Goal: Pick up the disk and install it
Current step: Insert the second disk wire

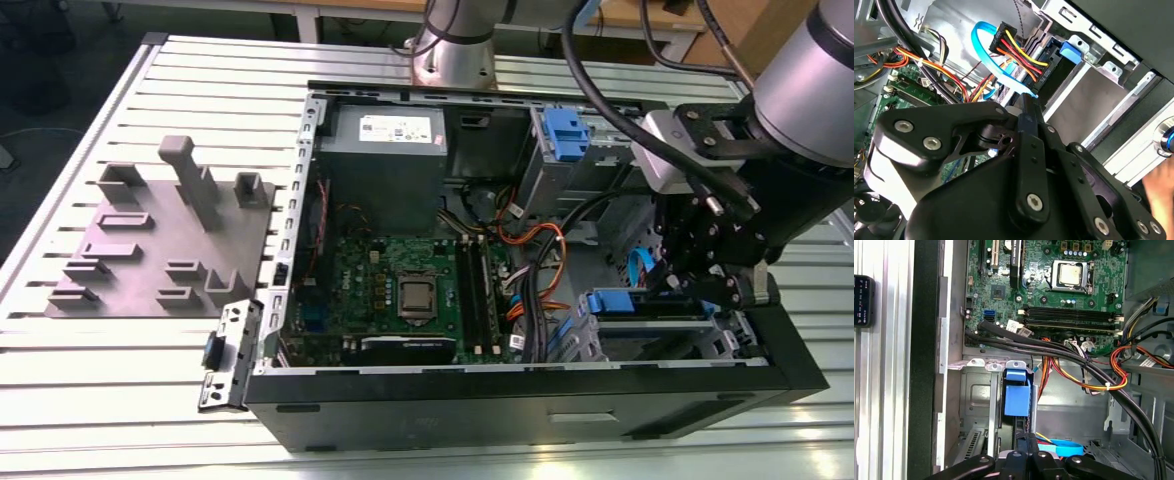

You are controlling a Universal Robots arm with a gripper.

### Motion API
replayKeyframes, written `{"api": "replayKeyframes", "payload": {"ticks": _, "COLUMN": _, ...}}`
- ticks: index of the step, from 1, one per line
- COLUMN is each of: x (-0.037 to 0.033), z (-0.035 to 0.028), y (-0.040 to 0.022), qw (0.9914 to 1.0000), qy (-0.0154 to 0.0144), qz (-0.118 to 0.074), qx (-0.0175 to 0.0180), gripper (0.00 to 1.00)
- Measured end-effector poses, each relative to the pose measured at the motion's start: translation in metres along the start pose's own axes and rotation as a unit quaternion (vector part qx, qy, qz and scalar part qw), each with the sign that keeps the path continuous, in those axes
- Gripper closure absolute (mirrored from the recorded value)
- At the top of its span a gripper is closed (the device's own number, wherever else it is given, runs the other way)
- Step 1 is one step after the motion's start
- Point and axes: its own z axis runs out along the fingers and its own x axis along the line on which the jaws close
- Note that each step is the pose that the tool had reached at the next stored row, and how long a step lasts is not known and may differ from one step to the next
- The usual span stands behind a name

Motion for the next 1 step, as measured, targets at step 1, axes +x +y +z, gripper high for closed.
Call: {"api": "replayKeyframes", "payload": {"ticks": 1, "x": 0.0, "z": 0.0, "y": 0.0, "qw": 1.0, "qy": -0.0001, "qz": 0.0, "qx": 0.0, "gripper": 0.89}}
